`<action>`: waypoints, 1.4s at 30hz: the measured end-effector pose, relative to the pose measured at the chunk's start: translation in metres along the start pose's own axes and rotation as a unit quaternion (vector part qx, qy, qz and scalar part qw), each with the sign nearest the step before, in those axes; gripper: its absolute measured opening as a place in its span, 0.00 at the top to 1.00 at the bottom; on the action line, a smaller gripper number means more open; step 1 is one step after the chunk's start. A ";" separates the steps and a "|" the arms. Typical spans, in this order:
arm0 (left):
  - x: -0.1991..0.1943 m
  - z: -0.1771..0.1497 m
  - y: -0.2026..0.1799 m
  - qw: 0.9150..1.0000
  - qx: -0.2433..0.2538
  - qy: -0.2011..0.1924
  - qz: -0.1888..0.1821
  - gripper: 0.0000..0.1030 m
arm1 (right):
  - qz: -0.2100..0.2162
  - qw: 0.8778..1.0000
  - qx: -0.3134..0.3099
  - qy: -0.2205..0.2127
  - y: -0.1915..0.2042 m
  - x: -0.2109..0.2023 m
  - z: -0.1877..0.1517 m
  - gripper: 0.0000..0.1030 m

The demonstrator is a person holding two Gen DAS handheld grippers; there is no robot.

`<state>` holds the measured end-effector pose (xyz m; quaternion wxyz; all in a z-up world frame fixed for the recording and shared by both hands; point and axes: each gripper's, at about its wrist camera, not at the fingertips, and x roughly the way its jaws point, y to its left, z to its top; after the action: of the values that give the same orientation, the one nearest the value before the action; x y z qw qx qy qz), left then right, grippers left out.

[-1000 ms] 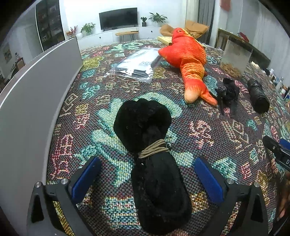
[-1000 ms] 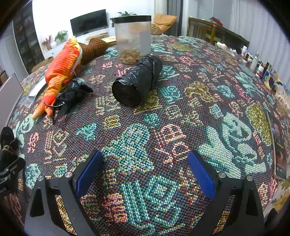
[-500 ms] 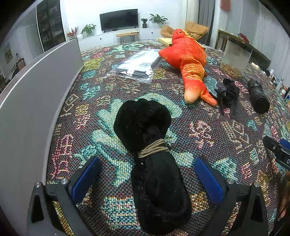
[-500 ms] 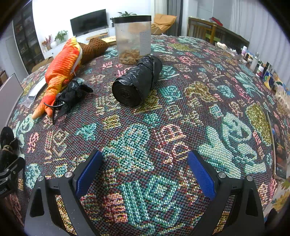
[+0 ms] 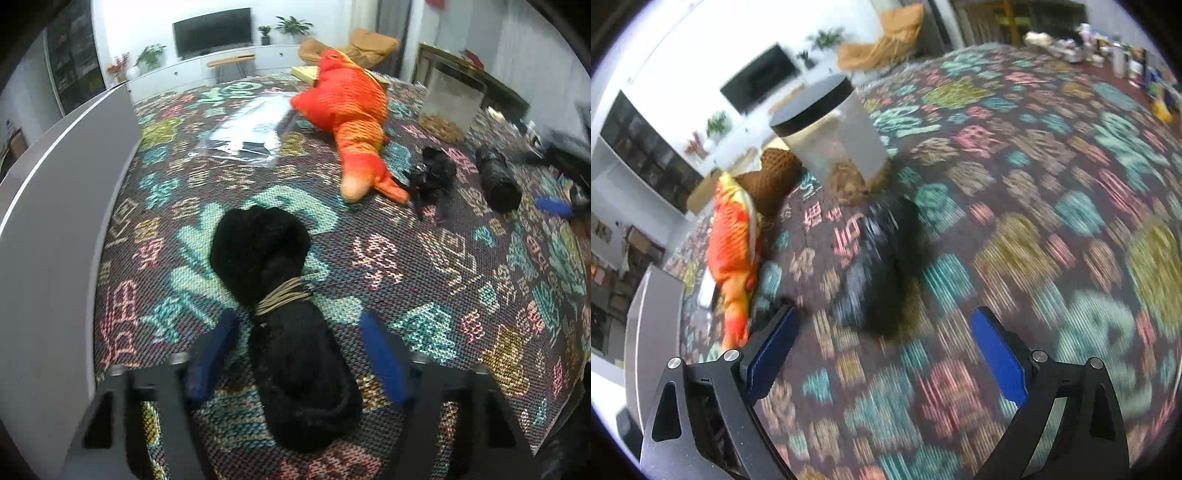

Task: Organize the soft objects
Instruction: 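Grasp the black plush bundle with the left tool while the right tool grasps the black rolled bag, then carry both black items over the white box and open both tools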

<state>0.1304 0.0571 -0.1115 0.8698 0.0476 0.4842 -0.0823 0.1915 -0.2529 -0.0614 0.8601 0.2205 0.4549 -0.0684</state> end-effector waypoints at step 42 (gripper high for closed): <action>-0.190 -0.035 0.065 0.985 -0.093 -0.146 -0.021 0.01 | -0.090 0.979 -0.183 -0.022 0.056 -0.013 -0.124 0.20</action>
<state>0.0146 0.1449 0.0319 0.9299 -0.0562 0.3584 -0.0607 0.1083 -0.1493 -0.0940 0.8860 0.0159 0.4587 -0.0656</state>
